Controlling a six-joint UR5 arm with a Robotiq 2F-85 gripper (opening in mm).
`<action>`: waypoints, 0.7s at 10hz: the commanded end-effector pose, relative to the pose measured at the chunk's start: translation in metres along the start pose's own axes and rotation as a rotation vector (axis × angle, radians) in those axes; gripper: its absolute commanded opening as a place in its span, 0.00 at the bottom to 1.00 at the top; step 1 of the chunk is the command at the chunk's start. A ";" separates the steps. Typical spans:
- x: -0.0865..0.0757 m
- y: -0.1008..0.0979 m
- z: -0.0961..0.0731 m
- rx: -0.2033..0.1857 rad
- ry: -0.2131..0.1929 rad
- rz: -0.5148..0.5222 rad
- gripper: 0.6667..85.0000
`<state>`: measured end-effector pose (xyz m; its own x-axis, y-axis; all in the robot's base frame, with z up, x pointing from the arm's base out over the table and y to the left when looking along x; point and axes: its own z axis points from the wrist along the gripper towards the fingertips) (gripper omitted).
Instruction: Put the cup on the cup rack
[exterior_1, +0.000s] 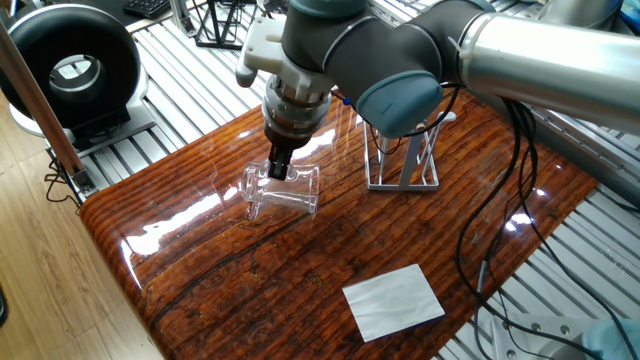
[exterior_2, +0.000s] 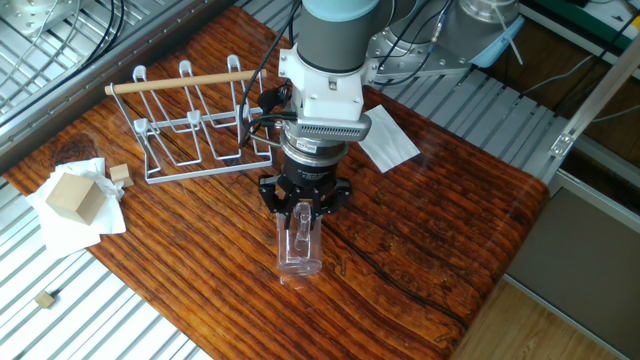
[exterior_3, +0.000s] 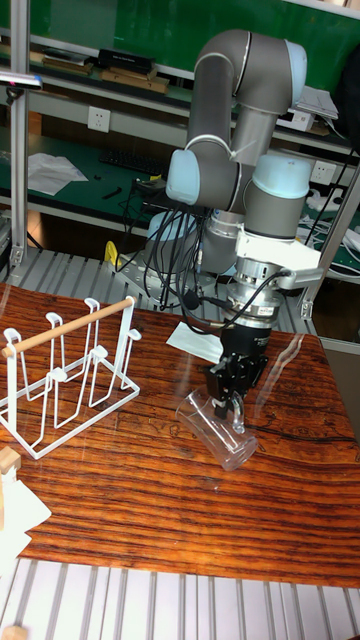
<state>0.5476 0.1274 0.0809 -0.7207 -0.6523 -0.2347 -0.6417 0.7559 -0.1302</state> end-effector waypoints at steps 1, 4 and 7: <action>-0.003 0.006 -0.001 -0.030 -0.010 0.015 0.43; -0.003 0.010 -0.001 -0.043 -0.012 0.011 0.43; 0.002 0.010 -0.001 -0.045 0.009 0.007 0.43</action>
<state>0.5410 0.1335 0.0796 -0.7217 -0.6525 -0.2311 -0.6503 0.7535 -0.0964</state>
